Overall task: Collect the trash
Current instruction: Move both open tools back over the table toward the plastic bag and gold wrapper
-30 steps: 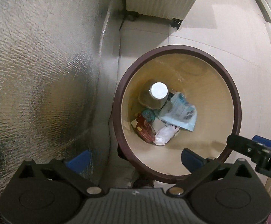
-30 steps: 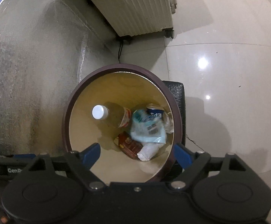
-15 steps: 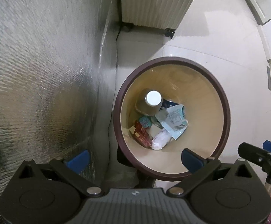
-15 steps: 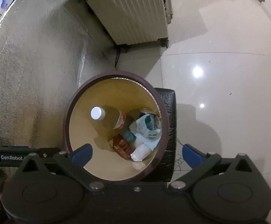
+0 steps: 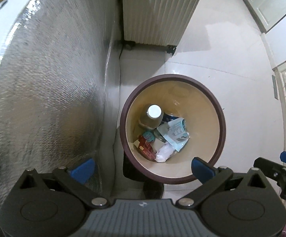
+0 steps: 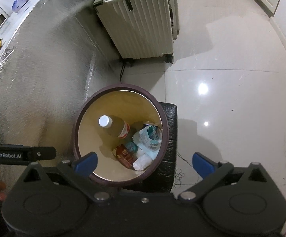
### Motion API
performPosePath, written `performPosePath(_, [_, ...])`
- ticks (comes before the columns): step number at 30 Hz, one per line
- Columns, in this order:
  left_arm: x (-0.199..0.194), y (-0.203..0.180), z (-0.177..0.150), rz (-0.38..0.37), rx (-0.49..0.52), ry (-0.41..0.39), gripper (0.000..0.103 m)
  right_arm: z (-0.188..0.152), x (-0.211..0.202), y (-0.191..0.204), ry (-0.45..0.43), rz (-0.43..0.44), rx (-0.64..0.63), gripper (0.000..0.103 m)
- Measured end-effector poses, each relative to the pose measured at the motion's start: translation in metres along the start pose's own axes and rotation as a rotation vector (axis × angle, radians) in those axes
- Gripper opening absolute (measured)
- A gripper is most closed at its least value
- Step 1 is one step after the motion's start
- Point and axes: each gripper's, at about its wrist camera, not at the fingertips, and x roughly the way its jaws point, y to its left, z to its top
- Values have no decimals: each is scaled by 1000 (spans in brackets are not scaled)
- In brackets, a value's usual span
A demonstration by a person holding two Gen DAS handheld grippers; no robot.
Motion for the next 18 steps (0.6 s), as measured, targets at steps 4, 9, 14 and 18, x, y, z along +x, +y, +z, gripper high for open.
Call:
performPosePath(4, [-17,-3,-8,-6,8,-32,103,-6,-16,-1,-15,-8,-4,103])
performPosePath(9, [-36,-4,-19,-13,17,-67,103,-12,-36,2,-36,-30,-19,103])
performPosePath(14, [-58,-6,-31,-17,36,-114,103,-17,-57,3,-63,-46,-32,103])
performPosePath(18, [-77,-2,-40,-17,42,-159,103,-20,-73,8,-94,-52,-56,103])
